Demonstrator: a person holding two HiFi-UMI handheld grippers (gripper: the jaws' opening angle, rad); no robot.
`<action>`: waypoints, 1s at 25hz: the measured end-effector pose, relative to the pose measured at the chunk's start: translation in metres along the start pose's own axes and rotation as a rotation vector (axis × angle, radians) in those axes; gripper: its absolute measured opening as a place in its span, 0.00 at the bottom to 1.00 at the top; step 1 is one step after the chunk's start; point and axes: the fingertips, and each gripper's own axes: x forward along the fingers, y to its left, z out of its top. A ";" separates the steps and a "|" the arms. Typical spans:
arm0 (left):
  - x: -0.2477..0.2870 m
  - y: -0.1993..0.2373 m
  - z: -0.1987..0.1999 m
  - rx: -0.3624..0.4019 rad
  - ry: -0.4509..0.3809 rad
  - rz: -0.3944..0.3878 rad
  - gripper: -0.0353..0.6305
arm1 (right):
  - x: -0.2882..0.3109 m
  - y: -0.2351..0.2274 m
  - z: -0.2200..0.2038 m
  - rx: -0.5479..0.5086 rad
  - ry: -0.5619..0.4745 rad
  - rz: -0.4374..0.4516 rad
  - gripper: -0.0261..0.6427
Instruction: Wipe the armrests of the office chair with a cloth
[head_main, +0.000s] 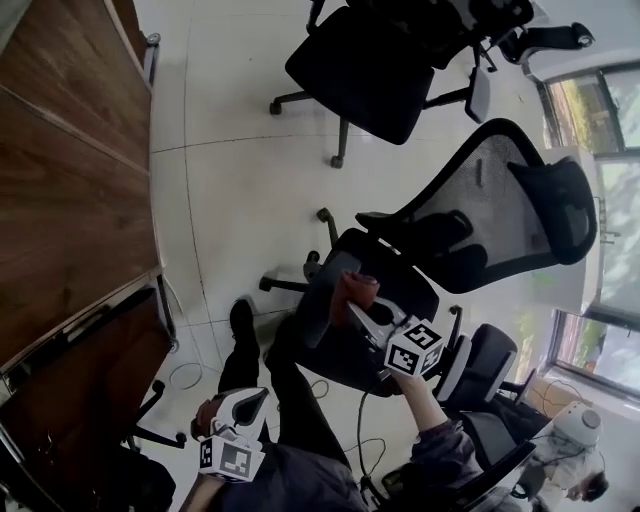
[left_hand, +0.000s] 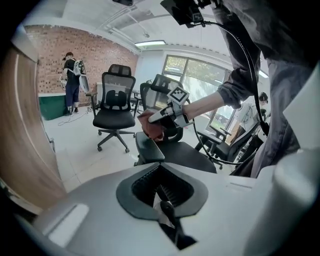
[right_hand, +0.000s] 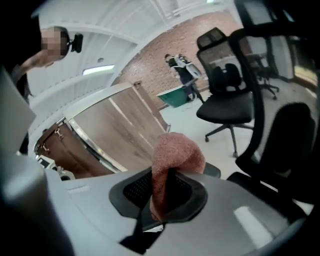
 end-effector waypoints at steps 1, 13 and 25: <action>-0.001 0.002 -0.001 -0.001 -0.008 0.009 0.08 | 0.010 0.006 0.008 -0.080 0.031 0.024 0.11; -0.024 0.031 -0.022 -0.144 -0.009 0.144 0.08 | 0.165 0.035 -0.038 -0.775 0.819 0.507 0.11; 0.017 0.088 -0.021 -0.268 -0.053 0.226 0.08 | 0.188 -0.059 -0.140 -0.648 1.680 0.553 0.09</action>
